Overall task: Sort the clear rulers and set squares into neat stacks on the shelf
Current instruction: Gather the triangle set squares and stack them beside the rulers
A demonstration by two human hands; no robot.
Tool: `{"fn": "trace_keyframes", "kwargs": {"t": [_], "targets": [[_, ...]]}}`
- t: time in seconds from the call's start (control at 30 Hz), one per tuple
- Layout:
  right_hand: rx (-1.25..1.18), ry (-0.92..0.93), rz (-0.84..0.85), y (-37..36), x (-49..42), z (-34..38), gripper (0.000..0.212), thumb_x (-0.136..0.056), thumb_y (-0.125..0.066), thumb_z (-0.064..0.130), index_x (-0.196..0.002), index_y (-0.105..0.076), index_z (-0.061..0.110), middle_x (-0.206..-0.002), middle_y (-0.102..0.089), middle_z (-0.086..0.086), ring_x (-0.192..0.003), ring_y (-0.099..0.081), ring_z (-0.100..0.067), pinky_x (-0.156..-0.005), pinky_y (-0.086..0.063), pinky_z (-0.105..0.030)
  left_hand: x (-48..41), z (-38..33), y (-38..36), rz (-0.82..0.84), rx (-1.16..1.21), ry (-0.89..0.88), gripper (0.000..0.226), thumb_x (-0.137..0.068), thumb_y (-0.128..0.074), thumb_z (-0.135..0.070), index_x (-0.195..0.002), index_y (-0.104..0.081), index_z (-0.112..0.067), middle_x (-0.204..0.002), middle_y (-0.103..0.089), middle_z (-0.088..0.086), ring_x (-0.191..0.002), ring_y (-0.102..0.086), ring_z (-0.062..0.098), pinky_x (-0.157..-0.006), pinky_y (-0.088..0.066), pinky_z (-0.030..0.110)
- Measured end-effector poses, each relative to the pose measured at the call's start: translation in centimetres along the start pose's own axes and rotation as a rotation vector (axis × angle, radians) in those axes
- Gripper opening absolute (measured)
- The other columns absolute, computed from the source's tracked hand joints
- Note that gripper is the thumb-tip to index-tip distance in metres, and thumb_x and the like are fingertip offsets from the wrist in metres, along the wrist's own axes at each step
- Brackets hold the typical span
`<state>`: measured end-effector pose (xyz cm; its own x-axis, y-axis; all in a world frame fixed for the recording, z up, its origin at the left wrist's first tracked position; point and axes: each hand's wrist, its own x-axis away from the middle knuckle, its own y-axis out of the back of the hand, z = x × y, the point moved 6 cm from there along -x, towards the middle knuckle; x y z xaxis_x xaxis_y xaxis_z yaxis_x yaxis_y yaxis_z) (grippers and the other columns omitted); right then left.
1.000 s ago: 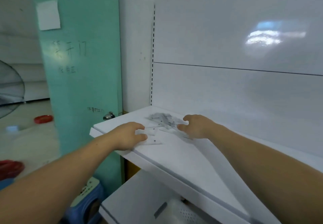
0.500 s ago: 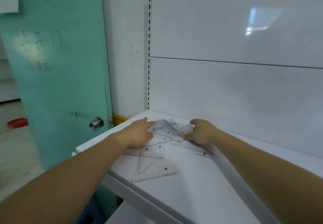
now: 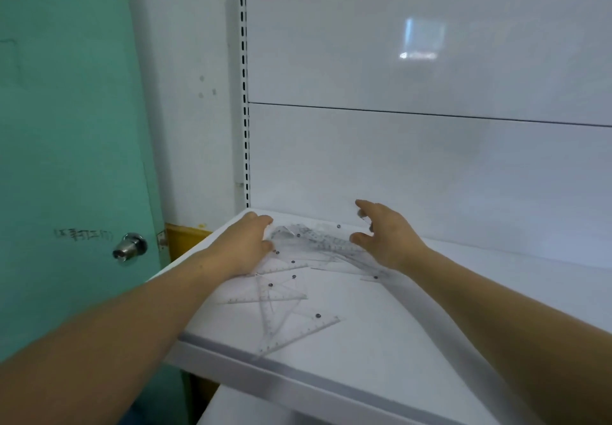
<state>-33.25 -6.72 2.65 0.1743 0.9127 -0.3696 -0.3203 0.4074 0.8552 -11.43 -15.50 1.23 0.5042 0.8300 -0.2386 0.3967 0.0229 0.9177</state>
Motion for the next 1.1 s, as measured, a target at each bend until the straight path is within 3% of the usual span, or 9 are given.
{"fn": "trace_keyframes", "kwargs": {"t": [0.1,0.23,0.3,0.37,0.43,0.6,0.83,0.97,1.1], "targets": [[0.013,0.015,-0.018,0.7,0.7,0.4,0.064,-0.093,-0.056,0.019,-0.149,-0.026,0.019,-0.137,-0.046,0.001,-0.110,-0.049,-0.015,-0.096,-0.036,-0.023,-0.1,0.1,0.2,-0.036,0.074,-0.012,0.042,-0.096,-0.047,-0.016,-0.137,-0.043,-0.012,-0.133,-0.046,0.009,-0.112,-0.051,0.021,-0.082,-0.033,0.019],[-0.042,0.011,-0.072,2.2,2.2,0.9,0.063,-0.093,-0.057,0.032,-0.147,-0.024,0.040,-0.119,-0.052,0.010,-0.081,-0.051,-0.009,-0.088,-0.042,-0.025,-0.2,-0.1,0.7,-0.026,0.212,-0.009,0.043,-0.097,-0.037,-0.005,-0.139,-0.037,-0.011,-0.131,-0.052,0.011,-0.104,-0.052,0.019,-0.079,-0.036,0.016],[-0.004,0.025,-0.091,2.9,3.1,1.2,0.062,-0.094,-0.055,0.033,-0.146,-0.022,0.045,-0.109,-0.050,0.009,-0.076,-0.048,-0.002,-0.085,-0.038,-0.023,-0.3,-0.4,1.0,-0.024,0.245,-0.011,0.046,-0.097,-0.039,-0.011,-0.143,-0.032,-0.010,-0.119,-0.057,0.010,-0.102,-0.056,0.025,-0.087,-0.042,0.027],[0.016,0.008,-0.091,3.5,4.0,1.2,0.062,-0.097,-0.050,0.024,-0.148,-0.020,0.040,-0.107,-0.049,0.008,-0.078,-0.046,-0.003,-0.084,-0.035,-0.021,-0.3,-1.1,1.1,0.008,0.294,-0.040,0.055,-0.095,-0.046,-0.018,-0.146,-0.026,-0.010,-0.096,-0.059,0.004,-0.089,-0.057,0.022,-0.082,-0.045,0.030],[0.029,-0.057,-0.098,4.1,5.0,0.7,0.058,-0.098,-0.047,0.019,-0.149,-0.022,0.030,-0.110,-0.050,0.007,-0.084,-0.046,-0.010,-0.084,-0.035,-0.022,-0.1,-2.2,0.9,0.037,0.305,-0.085,0.058,-0.096,-0.049,-0.020,-0.147,-0.023,-0.009,-0.088,-0.057,0.002,-0.082,-0.054,0.018,-0.075,-0.041,0.028],[0.058,-0.161,-0.159,6.5,9.1,-2.1,0.051,-0.097,-0.050,0.029,-0.145,-0.034,0.028,-0.099,-0.058,0.007,-0.085,-0.049,-0.012,-0.081,-0.036,-0.023,1.7,-6.2,0.0,0.019,0.320,-0.203,0.056,-0.096,-0.048,-0.021,-0.147,-0.024,-0.015,-0.110,-0.056,0.007,-0.096,-0.054,0.023,-0.078,-0.039,0.028],[0.130,-0.313,-0.183,11.7,17.8,-8.0,0.050,-0.095,-0.051,0.037,-0.143,-0.037,0.037,-0.070,-0.049,0.007,-0.068,-0.048,-0.006,-0.069,-0.036,-0.024,4.9,-15.7,-2.9,0.088,0.344,-0.303,0.052,-0.094,-0.050,-0.025,-0.138,-0.022,-0.024,-0.088,-0.058,0.005,-0.080,-0.058,0.023,-0.080,-0.049,0.040],[0.152,-0.398,-0.239,16.3,24.1,-12.6,0.050,-0.094,-0.052,0.040,-0.142,-0.040,0.035,-0.068,-0.047,0.008,-0.068,-0.048,-0.004,-0.063,-0.036,-0.022,7.1,-23.7,-5.0,0.149,0.379,-0.337,0.053,-0.091,-0.053,-0.023,-0.137,-0.027,-0.022,-0.091,-0.059,0.006,-0.081,-0.059,0.022,-0.077,-0.048,0.037],[0.224,-0.437,-0.232,21.2,31.4,-17.5,0.050,-0.095,-0.050,0.043,-0.142,-0.040,0.030,-0.069,-0.041,0.014,-0.068,-0.044,-0.007,-0.068,-0.035,-0.025,10.5,-33.2,-7.7,0.159,0.427,-0.409,0.054,-0.093,-0.054,-0.021,-0.140,-0.029,-0.022,-0.089,-0.056,0.000,-0.079,-0.055,0.016,-0.070,-0.042,0.028]]}}
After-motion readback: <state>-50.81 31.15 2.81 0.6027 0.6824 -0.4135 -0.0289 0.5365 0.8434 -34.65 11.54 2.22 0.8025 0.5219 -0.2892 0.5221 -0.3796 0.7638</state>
